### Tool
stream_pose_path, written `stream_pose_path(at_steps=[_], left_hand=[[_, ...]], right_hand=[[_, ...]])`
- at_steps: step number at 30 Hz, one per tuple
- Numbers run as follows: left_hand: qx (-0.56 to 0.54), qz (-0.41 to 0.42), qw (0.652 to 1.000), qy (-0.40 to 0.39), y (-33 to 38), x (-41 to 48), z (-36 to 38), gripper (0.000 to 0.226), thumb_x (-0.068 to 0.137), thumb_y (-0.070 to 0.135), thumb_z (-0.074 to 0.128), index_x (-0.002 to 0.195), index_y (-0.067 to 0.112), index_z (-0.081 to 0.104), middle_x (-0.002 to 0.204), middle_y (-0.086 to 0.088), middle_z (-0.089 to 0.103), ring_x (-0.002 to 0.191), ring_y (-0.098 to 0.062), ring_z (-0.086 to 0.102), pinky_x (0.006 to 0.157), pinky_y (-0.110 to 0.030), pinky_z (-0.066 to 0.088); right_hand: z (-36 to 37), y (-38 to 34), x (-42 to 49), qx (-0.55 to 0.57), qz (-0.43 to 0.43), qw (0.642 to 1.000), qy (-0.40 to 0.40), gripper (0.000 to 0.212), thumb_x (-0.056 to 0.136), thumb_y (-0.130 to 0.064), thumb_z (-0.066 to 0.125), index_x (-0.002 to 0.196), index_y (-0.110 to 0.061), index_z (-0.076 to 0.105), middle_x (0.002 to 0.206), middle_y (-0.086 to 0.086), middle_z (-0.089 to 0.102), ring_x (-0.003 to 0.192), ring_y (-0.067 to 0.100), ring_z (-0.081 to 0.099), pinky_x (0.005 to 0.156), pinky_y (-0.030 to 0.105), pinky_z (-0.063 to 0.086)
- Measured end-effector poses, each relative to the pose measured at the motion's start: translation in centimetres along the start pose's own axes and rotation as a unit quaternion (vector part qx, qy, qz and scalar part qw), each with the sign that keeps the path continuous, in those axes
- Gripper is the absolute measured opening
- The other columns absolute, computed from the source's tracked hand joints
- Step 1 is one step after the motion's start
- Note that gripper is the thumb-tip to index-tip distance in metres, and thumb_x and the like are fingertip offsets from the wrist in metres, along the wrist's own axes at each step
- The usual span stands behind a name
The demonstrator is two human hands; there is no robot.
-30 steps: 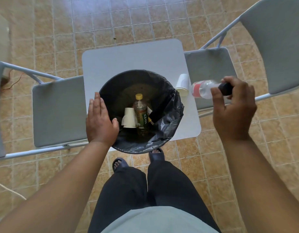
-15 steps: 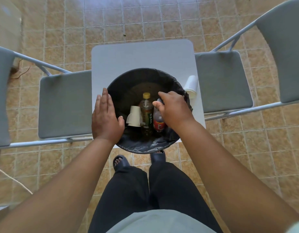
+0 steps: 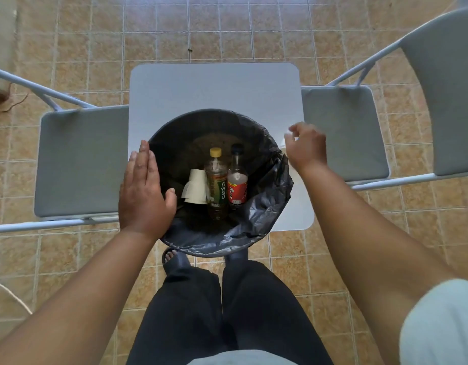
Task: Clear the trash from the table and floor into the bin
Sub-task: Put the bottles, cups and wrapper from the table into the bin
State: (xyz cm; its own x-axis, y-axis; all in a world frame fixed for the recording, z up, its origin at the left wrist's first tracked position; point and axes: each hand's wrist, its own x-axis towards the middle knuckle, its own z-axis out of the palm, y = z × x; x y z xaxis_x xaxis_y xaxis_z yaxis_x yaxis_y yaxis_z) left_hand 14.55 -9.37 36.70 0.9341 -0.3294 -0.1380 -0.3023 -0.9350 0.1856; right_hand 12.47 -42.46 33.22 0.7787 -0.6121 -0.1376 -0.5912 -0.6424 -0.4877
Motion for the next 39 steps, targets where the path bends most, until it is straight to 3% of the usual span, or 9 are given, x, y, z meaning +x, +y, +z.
stream_pose_path(at_steps=[3, 5, 8, 13, 24, 28, 31, 34, 39], left_hand=[[-0.003, 0.005, 1.000, 0.009, -0.2, 0.0, 0.2, 0.080, 0.087, 0.025, 0.061, 0.150, 0.004, 0.017, 0.162, -0.006, 0.006, 0.148, -0.026, 0.008, 0.118, -0.038, 0.013], [-0.005, 0.006, 1.000, 0.015, -0.2, 0.0, 0.3, 0.079, 0.086, 0.024, 0.062, 0.150, 0.003, 0.019, 0.162, -0.006, 0.007, 0.148, -0.026, 0.009, 0.118, -0.038, 0.014], [-0.005, 0.008, 1.000, 0.021, -0.2, 0.0, 0.3, 0.079, 0.086, 0.024, 0.062, 0.150, 0.003, 0.020, 0.162, -0.006, 0.007, 0.148, -0.026, 0.009, 0.117, -0.038, 0.015], [0.002, 0.006, 1.000, 0.022, -0.2, -0.1, 0.4, 0.079, 0.087, 0.025, 0.061, 0.150, 0.004, 0.019, 0.162, -0.004, 0.005, 0.148, -0.025, 0.008, 0.116, -0.036, 0.014], [0.004, -0.001, 1.000, 0.008, 0.1, -0.2, -0.1, 0.079, 0.086, 0.026, 0.061, 0.150, 0.004, 0.020, 0.162, -0.004, 0.005, 0.148, -0.026, 0.009, 0.117, -0.039, 0.016], [0.013, -0.007, 1.000, -0.005, 0.1, -0.3, -0.3, 0.079, 0.087, 0.028, 0.058, 0.151, 0.006, 0.018, 0.162, -0.002, 0.001, 0.148, -0.024, 0.007, 0.117, -0.038, 0.017], [0.011, -0.011, 1.000, -0.011, 0.1, -0.3, -0.4, 0.079, 0.087, 0.028, 0.058, 0.151, 0.006, 0.016, 0.162, -0.001, 0.000, 0.148, -0.024, 0.007, 0.117, -0.038, 0.016], [0.008, -0.008, 1.000, -0.014, 0.1, -0.3, -0.5, 0.079, 0.087, 0.028, 0.057, 0.151, 0.005, 0.016, 0.162, -0.001, 0.000, 0.148, -0.024, 0.007, 0.118, -0.036, 0.014], [0.004, -0.010, 1.000, -0.015, 0.1, -0.2, -0.5, 0.079, 0.087, 0.029, 0.056, 0.151, 0.006, 0.015, 0.162, 0.000, -0.001, 0.148, -0.024, 0.007, 0.117, -0.036, 0.016]], right_hand=[[2.3, 2.3, 0.7, -0.140, 0.055, 0.971, -0.185, 0.038, 0.090, -0.024, 0.053, 0.128, -0.024, 0.057, 0.139, 0.013, 0.042, 0.121, 0.038, 0.044, 0.098, 0.039, 0.041], [2.9, 3.0, 0.8, -0.169, 0.094, 0.949, -0.248, 0.055, 0.094, -0.027, 0.048, 0.146, -0.032, 0.032, 0.153, 0.010, 0.021, 0.134, 0.037, 0.032, 0.107, 0.044, 0.033], [3.3, 3.0, 1.0, -0.234, 0.071, 0.925, -0.291, 0.055, 0.101, -0.022, 0.035, 0.152, -0.024, 0.014, 0.161, 0.001, -0.004, 0.141, 0.036, 0.019, 0.111, 0.047, 0.027], [4.8, 3.7, 2.2, -0.279, 0.014, 0.912, -0.300, 0.059, 0.097, -0.020, 0.039, 0.152, -0.019, 0.016, 0.161, -0.005, -0.008, 0.132, 0.035, 0.029, 0.099, 0.045, 0.037], [-2.3, 1.9, 1.2, -0.073, -0.071, 0.994, -0.030, 0.058, 0.090, -0.022, 0.058, 0.139, 0.003, 0.040, 0.160, 0.007, 0.019, 0.134, 0.032, 0.039, 0.105, 0.036, 0.034], [-7.7, -2.5, -3.5, 0.043, -0.174, 0.978, 0.111, 0.053, 0.090, -0.022, 0.059, 0.136, 0.002, 0.048, 0.149, 0.011, 0.039, 0.133, 0.026, 0.043, 0.099, 0.025, 0.045], [-9.3, -6.0, -8.6, 0.116, -0.216, 0.961, 0.131, 0.047, 0.090, -0.017, 0.061, 0.133, 0.000, 0.054, 0.133, 0.011, 0.054, 0.109, 0.018, 0.057, 0.083, 0.007, 0.046], [-7.4, -7.8, -12.2, 0.133, -0.202, 0.970, 0.027, 0.038, 0.088, -0.013, 0.064, 0.124, -0.001, 0.062, 0.120, 0.005, 0.061, 0.088, 0.009, 0.060, 0.084, 0.010, 0.046], [-2.1, -9.1, -14.0, 0.011, -0.061, 0.966, -0.250, 0.034, 0.090, -0.034, 0.062, 0.118, -0.015, 0.068, 0.120, 0.004, 0.064, 0.104, 0.021, 0.062, 0.085, 0.029, 0.052]])
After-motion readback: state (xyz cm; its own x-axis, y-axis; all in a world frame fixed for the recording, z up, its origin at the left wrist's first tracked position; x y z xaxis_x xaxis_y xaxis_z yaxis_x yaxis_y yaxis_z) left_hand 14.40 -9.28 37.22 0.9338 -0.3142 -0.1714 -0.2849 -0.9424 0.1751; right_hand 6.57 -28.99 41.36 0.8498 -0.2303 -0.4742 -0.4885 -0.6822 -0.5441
